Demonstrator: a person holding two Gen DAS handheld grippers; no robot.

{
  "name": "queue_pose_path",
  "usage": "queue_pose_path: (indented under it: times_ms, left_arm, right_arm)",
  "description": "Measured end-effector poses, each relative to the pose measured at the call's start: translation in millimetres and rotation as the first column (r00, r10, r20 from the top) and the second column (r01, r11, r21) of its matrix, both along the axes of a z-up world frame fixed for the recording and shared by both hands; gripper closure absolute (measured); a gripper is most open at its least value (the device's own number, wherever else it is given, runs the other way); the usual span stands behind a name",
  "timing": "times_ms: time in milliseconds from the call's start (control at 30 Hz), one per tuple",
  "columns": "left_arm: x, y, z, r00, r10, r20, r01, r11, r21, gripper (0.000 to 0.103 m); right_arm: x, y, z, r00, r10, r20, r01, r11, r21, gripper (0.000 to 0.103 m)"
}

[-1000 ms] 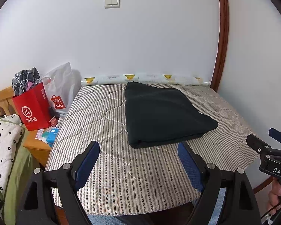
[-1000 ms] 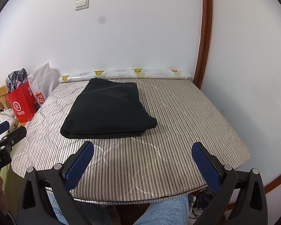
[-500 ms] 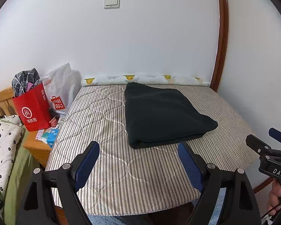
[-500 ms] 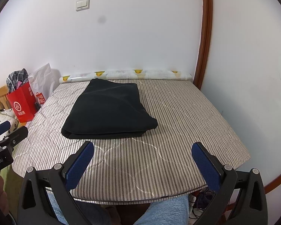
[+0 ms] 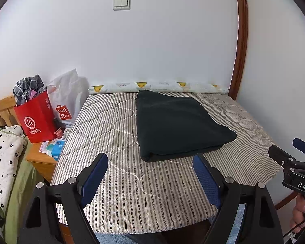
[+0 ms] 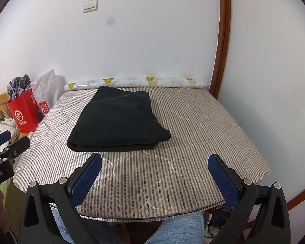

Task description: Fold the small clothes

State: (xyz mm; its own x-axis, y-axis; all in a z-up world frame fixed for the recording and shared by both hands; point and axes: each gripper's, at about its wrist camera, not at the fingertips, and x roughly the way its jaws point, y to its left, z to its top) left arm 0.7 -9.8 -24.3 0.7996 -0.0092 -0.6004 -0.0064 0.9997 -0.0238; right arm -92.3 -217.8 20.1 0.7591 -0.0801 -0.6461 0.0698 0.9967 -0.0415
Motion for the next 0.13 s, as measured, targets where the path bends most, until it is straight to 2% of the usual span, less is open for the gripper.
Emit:
queue_pose_path:
  times_ms: [133]
  left_arm:
    - [1.6, 0.2, -1.0, 1.000, -0.004, -0.002, 0.004, 1.000, -0.003, 0.018]
  right_arm:
    - [0.4, -2.2, 1.3, 1.000, 0.005, 0.002, -0.005, 1.000, -0.004, 0.000]
